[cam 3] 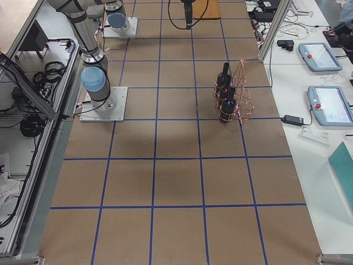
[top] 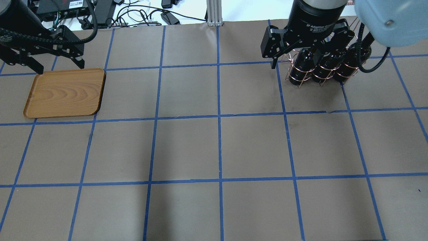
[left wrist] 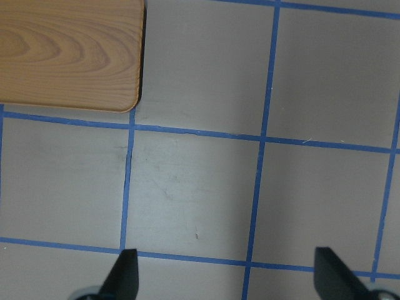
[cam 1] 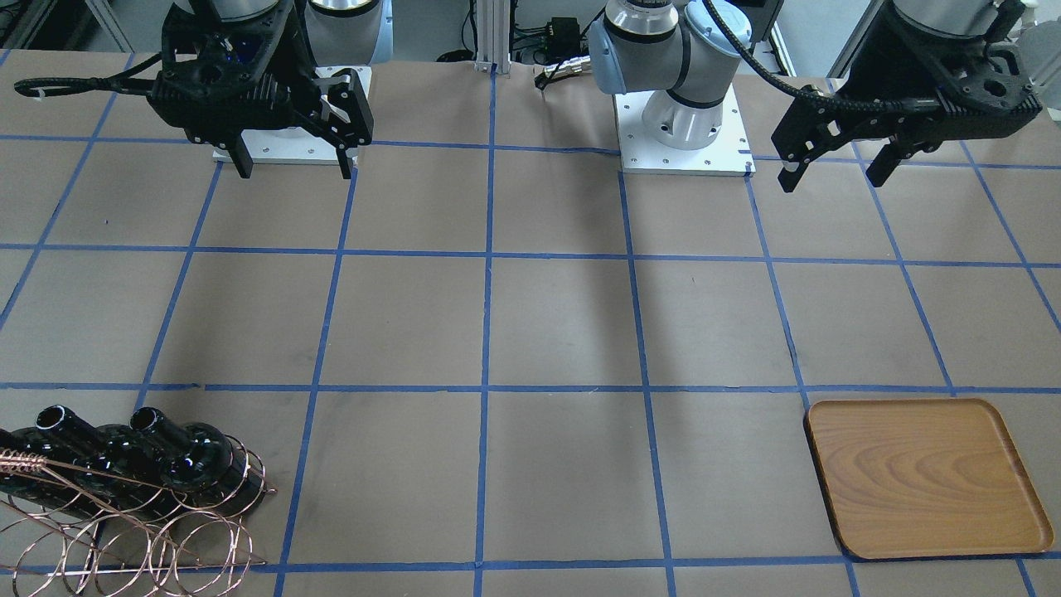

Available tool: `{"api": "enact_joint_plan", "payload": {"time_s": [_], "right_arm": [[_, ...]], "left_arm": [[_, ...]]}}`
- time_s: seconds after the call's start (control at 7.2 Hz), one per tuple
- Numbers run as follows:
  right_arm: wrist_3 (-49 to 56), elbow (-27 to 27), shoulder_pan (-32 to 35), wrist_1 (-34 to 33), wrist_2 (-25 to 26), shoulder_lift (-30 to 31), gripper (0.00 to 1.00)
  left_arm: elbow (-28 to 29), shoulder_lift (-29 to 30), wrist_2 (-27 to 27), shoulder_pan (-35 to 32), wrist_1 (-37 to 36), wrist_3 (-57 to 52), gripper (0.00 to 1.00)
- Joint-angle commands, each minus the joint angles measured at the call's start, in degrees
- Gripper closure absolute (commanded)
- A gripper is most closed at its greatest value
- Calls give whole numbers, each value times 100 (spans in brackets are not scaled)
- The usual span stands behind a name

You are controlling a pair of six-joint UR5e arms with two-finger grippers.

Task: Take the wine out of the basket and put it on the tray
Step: 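Lower the right gripper over a dark wine bottle in the copper rack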

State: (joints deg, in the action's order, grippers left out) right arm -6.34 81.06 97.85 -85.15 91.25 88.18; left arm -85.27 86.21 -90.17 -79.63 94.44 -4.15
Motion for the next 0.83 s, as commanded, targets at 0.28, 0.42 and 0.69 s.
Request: {"api": "enact_joint_plan", "payload": {"time_s": [0.28, 0.42, 0.69], "right_arm": [[1200, -117, -1238, -324, 68, -563, 0], [1727, -178, -1494, -492, 77, -791, 0], [1925, -581, -1707, -862, 305, -1405, 0]], "left_arm": [[28, -51, -106, 0, 30, 1, 0], [28, -9, -97, 0, 30, 10, 0], [19, 45, -80, 0, 39, 1, 0]]}}
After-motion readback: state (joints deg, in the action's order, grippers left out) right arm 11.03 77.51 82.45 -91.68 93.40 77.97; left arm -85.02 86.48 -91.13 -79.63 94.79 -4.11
